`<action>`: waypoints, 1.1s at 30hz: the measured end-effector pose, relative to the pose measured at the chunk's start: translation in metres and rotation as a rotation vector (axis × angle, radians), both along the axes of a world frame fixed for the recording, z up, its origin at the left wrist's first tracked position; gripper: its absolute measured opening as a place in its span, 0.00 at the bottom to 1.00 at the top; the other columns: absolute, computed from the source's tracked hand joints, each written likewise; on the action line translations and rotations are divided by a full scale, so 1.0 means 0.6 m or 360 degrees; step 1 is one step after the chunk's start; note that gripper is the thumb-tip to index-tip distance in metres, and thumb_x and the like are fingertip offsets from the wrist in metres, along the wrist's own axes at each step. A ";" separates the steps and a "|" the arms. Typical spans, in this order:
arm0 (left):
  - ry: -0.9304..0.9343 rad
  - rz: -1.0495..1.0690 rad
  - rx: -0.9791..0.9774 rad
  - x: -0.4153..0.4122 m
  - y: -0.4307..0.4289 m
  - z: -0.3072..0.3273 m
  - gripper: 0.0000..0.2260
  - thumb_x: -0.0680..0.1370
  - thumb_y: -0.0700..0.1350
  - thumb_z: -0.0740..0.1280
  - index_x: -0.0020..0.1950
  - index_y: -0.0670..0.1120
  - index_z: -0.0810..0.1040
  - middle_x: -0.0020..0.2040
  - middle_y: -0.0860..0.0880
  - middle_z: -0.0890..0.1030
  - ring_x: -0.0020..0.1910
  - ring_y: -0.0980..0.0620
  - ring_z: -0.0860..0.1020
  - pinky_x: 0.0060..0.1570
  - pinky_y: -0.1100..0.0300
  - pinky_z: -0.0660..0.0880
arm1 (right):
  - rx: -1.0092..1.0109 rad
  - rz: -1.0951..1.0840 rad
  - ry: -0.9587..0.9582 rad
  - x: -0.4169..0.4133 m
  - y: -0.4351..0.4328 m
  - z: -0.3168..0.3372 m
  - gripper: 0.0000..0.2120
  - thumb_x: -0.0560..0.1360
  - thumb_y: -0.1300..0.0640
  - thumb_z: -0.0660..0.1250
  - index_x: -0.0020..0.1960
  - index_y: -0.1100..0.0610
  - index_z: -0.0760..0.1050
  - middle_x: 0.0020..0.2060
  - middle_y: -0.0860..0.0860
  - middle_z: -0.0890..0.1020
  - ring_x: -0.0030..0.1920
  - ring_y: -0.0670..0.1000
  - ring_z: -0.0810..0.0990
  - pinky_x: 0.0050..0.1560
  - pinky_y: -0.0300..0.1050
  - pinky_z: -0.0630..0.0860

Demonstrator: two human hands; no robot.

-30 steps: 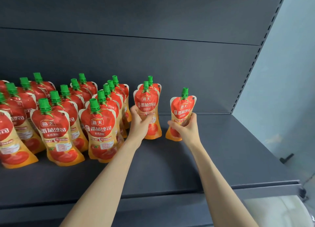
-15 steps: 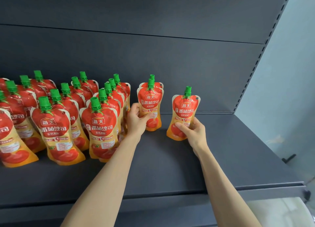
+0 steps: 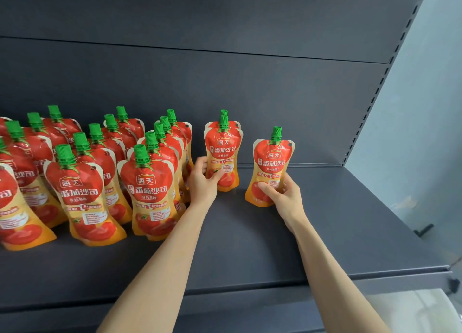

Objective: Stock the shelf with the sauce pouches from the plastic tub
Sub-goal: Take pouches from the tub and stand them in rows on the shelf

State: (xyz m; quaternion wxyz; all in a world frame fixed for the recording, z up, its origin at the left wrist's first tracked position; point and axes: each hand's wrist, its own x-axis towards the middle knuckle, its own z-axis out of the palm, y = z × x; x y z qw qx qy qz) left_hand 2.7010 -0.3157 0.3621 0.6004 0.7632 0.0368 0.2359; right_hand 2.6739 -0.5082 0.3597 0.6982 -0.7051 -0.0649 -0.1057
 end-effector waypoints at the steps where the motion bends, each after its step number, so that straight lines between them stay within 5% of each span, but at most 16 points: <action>1: -0.0002 -0.0002 0.0007 0.000 0.000 0.000 0.17 0.73 0.43 0.72 0.60 0.45 0.73 0.53 0.52 0.77 0.53 0.55 0.75 0.52 0.60 0.72 | -0.0007 -0.0001 0.0001 0.000 0.000 0.000 0.16 0.71 0.56 0.73 0.57 0.51 0.74 0.50 0.47 0.83 0.49 0.45 0.82 0.44 0.34 0.79; 19: 0.0226 0.0068 0.0171 -0.069 -0.011 0.008 0.26 0.77 0.45 0.68 0.72 0.44 0.62 0.70 0.45 0.68 0.69 0.47 0.67 0.65 0.53 0.66 | 0.0028 -0.0058 0.0064 -0.016 0.007 0.012 0.14 0.70 0.54 0.74 0.51 0.45 0.71 0.49 0.43 0.81 0.50 0.45 0.81 0.42 0.34 0.77; 22: 0.0198 -0.0018 0.0187 -0.113 -0.014 0.007 0.22 0.77 0.45 0.67 0.70 0.45 0.66 0.68 0.47 0.69 0.67 0.48 0.68 0.66 0.54 0.68 | 0.0029 -0.0023 0.0053 -0.024 0.012 0.011 0.14 0.71 0.54 0.74 0.52 0.45 0.72 0.49 0.43 0.81 0.49 0.45 0.82 0.41 0.34 0.77; 27: 0.0076 -0.0123 0.0172 -0.215 0.003 -0.009 0.13 0.77 0.42 0.67 0.62 0.48 0.74 0.58 0.54 0.77 0.56 0.59 0.75 0.49 0.76 0.69 | 0.0013 0.0082 0.0028 -0.049 0.043 0.005 0.14 0.72 0.55 0.73 0.54 0.49 0.72 0.50 0.45 0.82 0.49 0.45 0.82 0.42 0.34 0.79; 30: -0.0036 0.0056 0.0154 -0.261 0.044 -0.008 0.07 0.76 0.42 0.67 0.54 0.50 0.76 0.50 0.56 0.79 0.51 0.58 0.77 0.44 0.77 0.71 | 0.0025 0.0143 0.0046 -0.064 0.072 0.006 0.11 0.73 0.55 0.71 0.53 0.47 0.73 0.48 0.44 0.82 0.47 0.42 0.83 0.41 0.33 0.79; 33: -0.0147 0.0312 0.0153 -0.284 0.087 0.002 0.05 0.76 0.42 0.69 0.51 0.48 0.76 0.47 0.52 0.79 0.46 0.56 0.78 0.44 0.66 0.75 | 0.0014 0.0189 0.0065 -0.075 0.107 0.008 0.11 0.73 0.55 0.71 0.53 0.47 0.73 0.48 0.44 0.82 0.47 0.43 0.82 0.43 0.34 0.80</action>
